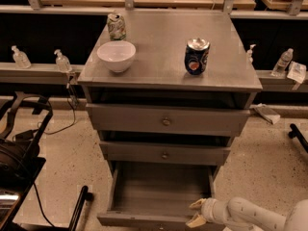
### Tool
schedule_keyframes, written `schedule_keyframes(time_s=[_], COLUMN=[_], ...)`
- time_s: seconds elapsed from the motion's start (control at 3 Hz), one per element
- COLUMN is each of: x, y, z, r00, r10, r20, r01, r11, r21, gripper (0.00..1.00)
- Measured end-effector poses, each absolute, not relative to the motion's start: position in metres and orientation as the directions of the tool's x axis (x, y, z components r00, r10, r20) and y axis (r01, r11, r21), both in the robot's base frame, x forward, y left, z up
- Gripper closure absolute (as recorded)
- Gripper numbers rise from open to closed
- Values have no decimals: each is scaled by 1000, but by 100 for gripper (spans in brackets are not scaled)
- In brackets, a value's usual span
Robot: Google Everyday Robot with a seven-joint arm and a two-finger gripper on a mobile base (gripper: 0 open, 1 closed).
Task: Close bottom drawer
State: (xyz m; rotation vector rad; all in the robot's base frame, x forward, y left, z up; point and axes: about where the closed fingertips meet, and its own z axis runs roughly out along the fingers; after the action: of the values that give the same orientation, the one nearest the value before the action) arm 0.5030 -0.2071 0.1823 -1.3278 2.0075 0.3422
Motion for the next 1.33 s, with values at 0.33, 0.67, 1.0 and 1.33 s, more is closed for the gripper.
schedule_keyframes(time_s=[0.33, 0.67, 1.0, 1.33], x=[503, 503, 503, 503], y=[-207, -207, -207, -207], z=[182, 182, 182, 182], r00=[-233, -233, -233, -233], r10=[-701, -701, -701, -701], r20=[-674, -674, -674, -674], r01=[-885, -885, -885, -885], r11=[441, 441, 441, 441], r21=[-152, -152, -152, -152], gripper=[69, 40, 7, 0])
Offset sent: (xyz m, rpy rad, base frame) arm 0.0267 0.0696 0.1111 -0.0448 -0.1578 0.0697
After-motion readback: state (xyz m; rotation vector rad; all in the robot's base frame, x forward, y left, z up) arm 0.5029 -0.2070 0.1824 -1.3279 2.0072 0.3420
